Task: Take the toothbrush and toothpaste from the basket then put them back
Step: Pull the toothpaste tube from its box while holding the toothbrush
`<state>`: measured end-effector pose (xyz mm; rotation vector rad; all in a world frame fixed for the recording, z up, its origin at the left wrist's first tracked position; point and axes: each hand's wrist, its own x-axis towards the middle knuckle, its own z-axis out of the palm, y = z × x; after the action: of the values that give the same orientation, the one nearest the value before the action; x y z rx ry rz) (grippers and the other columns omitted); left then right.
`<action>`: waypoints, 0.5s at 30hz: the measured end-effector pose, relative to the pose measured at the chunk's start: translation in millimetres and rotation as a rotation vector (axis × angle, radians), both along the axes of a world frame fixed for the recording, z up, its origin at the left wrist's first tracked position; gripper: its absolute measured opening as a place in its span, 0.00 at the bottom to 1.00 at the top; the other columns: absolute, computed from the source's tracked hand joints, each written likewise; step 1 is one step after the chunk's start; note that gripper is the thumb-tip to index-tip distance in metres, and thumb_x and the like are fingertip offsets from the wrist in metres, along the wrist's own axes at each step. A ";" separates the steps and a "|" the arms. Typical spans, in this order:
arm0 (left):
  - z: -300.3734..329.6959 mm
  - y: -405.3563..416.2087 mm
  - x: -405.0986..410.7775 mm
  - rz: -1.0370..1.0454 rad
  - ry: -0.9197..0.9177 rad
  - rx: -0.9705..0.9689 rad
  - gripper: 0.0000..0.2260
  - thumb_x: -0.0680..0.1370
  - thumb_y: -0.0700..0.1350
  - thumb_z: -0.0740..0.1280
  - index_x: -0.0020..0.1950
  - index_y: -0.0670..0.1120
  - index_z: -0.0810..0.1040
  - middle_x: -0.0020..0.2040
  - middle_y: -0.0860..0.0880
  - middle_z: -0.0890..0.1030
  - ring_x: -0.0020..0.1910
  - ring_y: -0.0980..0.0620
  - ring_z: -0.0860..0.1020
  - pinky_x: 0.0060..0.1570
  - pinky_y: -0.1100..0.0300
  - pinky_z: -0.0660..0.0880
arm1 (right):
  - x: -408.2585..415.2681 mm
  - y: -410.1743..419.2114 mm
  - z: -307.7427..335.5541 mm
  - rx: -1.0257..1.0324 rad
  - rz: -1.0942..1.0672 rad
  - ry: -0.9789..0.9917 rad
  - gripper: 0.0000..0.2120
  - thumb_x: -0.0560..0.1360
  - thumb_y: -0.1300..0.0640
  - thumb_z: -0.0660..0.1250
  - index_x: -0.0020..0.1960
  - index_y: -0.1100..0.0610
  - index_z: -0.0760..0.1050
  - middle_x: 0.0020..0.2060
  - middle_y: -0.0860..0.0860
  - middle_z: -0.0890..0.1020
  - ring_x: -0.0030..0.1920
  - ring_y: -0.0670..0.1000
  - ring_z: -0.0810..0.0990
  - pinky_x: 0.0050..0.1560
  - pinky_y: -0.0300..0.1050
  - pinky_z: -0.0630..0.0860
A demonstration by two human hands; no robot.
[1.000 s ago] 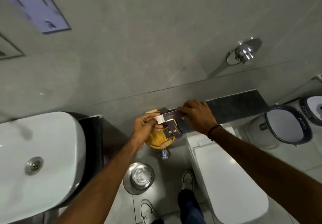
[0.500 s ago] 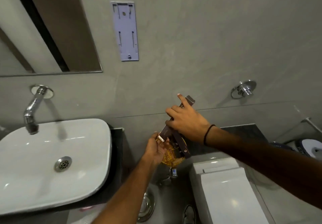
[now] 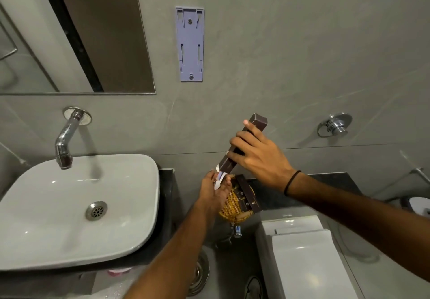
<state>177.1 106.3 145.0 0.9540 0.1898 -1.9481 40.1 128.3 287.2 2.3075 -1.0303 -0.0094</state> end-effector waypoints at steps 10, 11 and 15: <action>-18.2 -12.1 12.0 -0.119 -0.238 -0.073 0.18 0.79 0.54 0.66 0.54 0.39 0.79 0.29 0.47 0.75 0.23 0.57 0.71 0.23 0.68 0.72 | -43.1 -25.0 12.9 -0.023 -0.192 -0.152 0.20 0.69 0.59 0.73 0.60 0.52 0.80 0.57 0.58 0.79 0.63 0.61 0.76 0.76 0.66 0.56; -19.9 -14.5 16.1 -0.108 -0.300 -0.062 0.17 0.79 0.55 0.66 0.50 0.40 0.79 0.27 0.48 0.75 0.22 0.57 0.71 0.22 0.68 0.72 | -53.2 -29.5 11.1 -0.004 -0.264 -0.211 0.20 0.69 0.59 0.73 0.61 0.53 0.78 0.57 0.57 0.79 0.61 0.61 0.76 0.73 0.65 0.61; -21.9 -23.8 35.3 0.040 -0.545 -0.033 0.14 0.79 0.51 0.69 0.39 0.43 0.77 0.27 0.49 0.74 0.19 0.58 0.70 0.18 0.67 0.68 | -86.3 -37.8 -20.6 0.230 -0.609 -0.569 0.24 0.73 0.57 0.72 0.66 0.54 0.70 0.57 0.58 0.76 0.53 0.60 0.80 0.55 0.57 0.78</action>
<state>212.5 82.5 123.1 1.4046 -0.1357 -1.5818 -46.2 90.6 266.6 2.1374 -2.0848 0.3130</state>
